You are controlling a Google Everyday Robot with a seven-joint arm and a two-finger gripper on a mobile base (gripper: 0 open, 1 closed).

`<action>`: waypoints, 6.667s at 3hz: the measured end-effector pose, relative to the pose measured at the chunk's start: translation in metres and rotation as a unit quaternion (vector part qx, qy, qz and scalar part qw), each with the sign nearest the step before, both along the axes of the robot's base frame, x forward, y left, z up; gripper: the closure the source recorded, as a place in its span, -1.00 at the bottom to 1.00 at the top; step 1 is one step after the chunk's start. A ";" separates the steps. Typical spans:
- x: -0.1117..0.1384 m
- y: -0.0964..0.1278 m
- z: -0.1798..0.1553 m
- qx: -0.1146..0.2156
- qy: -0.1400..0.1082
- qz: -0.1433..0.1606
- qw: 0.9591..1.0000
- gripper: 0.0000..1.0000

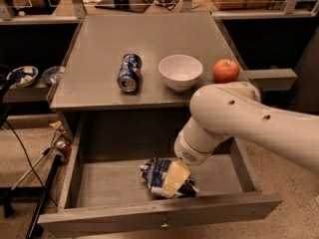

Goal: Pick blue chip bag from top drawer and place on counter

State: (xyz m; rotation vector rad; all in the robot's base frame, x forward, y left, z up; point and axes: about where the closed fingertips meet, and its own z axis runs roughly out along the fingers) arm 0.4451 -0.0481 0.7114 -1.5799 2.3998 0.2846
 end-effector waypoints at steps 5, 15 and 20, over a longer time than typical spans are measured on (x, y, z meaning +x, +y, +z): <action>0.042 0.014 -0.033 -0.015 -0.001 -0.059 0.998 -1.00; 0.028 0.022 -0.100 0.005 0.039 -0.083 0.996 -0.63; 0.027 0.022 -0.100 0.005 0.040 -0.082 0.996 1.00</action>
Offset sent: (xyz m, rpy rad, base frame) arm 0.0108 0.0026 -0.0133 -0.0138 -0.0254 -0.0476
